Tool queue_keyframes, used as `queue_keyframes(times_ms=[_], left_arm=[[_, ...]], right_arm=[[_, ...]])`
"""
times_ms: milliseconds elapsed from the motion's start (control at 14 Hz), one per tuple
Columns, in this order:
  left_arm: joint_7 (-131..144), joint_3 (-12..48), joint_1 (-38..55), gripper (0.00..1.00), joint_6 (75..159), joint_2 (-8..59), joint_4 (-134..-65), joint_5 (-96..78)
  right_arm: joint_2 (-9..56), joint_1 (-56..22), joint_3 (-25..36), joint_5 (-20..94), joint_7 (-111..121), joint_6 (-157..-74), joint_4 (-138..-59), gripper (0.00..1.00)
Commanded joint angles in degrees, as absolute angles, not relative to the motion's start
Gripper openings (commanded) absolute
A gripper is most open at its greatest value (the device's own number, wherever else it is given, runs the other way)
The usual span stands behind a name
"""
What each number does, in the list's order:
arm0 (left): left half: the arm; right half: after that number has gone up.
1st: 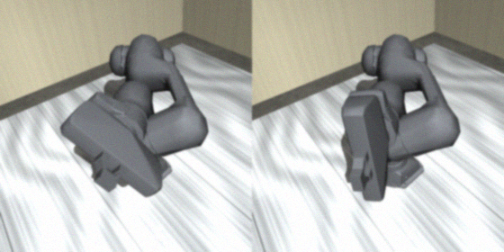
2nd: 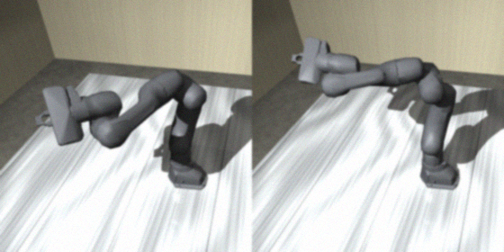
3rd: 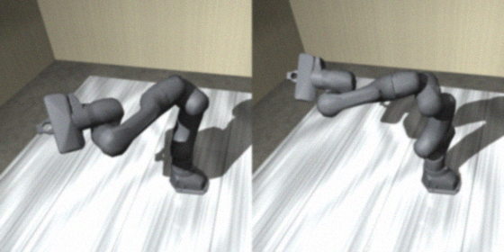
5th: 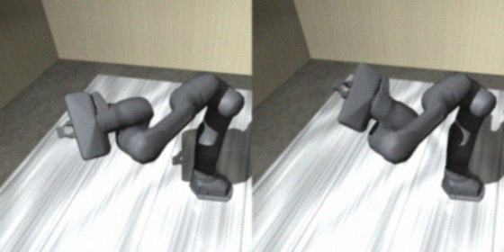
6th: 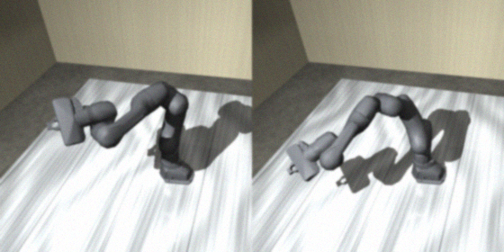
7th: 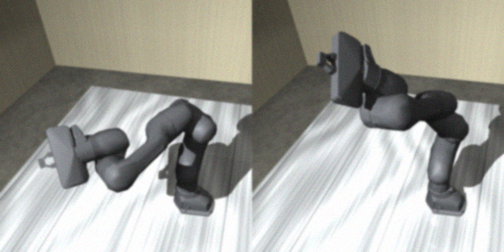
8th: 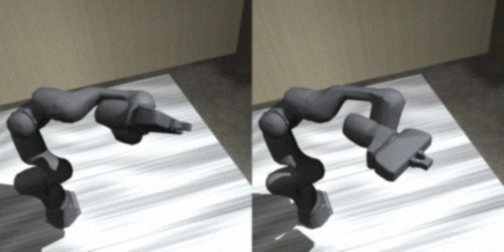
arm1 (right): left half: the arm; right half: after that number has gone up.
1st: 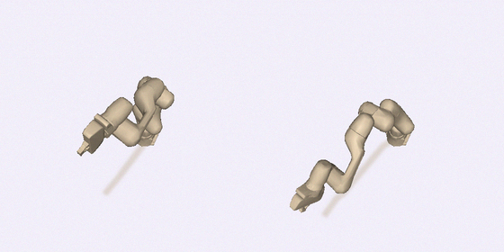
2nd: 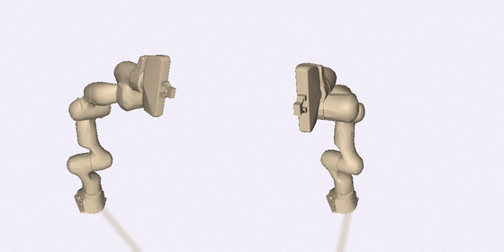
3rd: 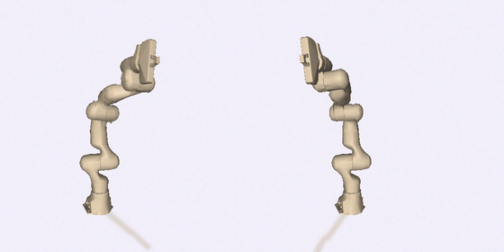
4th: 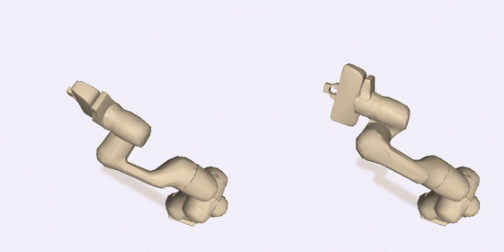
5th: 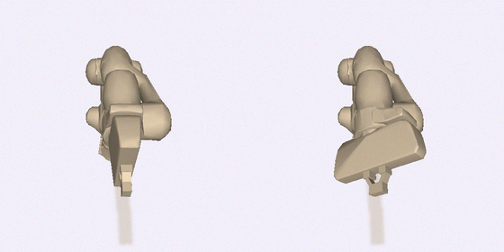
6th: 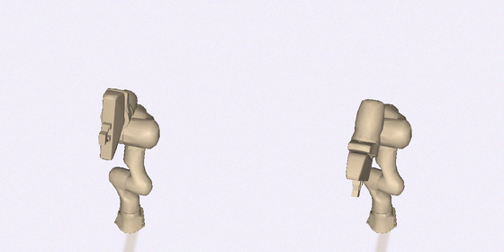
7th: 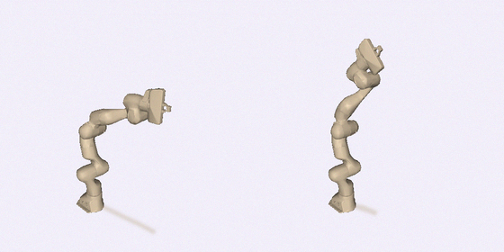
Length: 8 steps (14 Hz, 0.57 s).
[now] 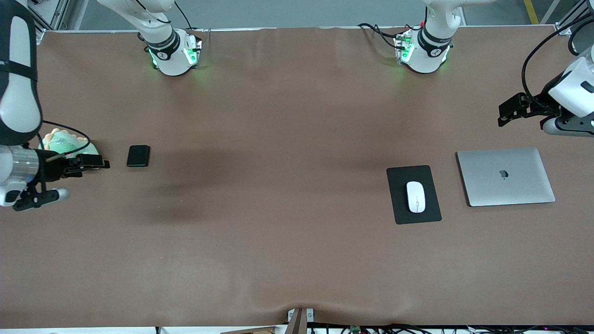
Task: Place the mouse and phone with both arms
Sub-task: 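Lower the phone beside the plush toy and open the right gripper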
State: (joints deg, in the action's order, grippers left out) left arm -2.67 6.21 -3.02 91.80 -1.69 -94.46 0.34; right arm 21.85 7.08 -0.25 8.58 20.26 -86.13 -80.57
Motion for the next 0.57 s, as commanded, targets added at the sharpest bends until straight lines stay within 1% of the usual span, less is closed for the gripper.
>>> queue_keyframes(times_ms=[0,71,214,285,498], left_arm=[[-2.0,6.4,-3.5,1.00,93.0,-2.9,-95.5,0.4],[-2.1,6.6,-3.3,1.00,93.0,-2.8,-94.8,0.8],[-2.0,6.7,-3.3,1.00,92.9,-2.8,-94.4,0.8],[-2.0,6.8,-3.3,1.00,92.6,-3.0,-94.4,0.8],[-2.0,6.8,-3.4,1.00,92.4,-2.9,-93.6,0.7]], right_arm=[[23.7,4.2,3.6,8.3,20.6,-83.0,-73.2,1.00],[23.4,3.1,4.7,8.4,20.6,-83.1,-72.4,1.00],[21.2,-1.0,9.6,8.8,20.6,-83.1,-71.8,1.00],[20.4,-2.4,11.0,9.1,20.6,-83.1,-71.7,1.00],[15.6,-3.8,10.6,9.0,20.0,-83.0,-71.7,1.00]])
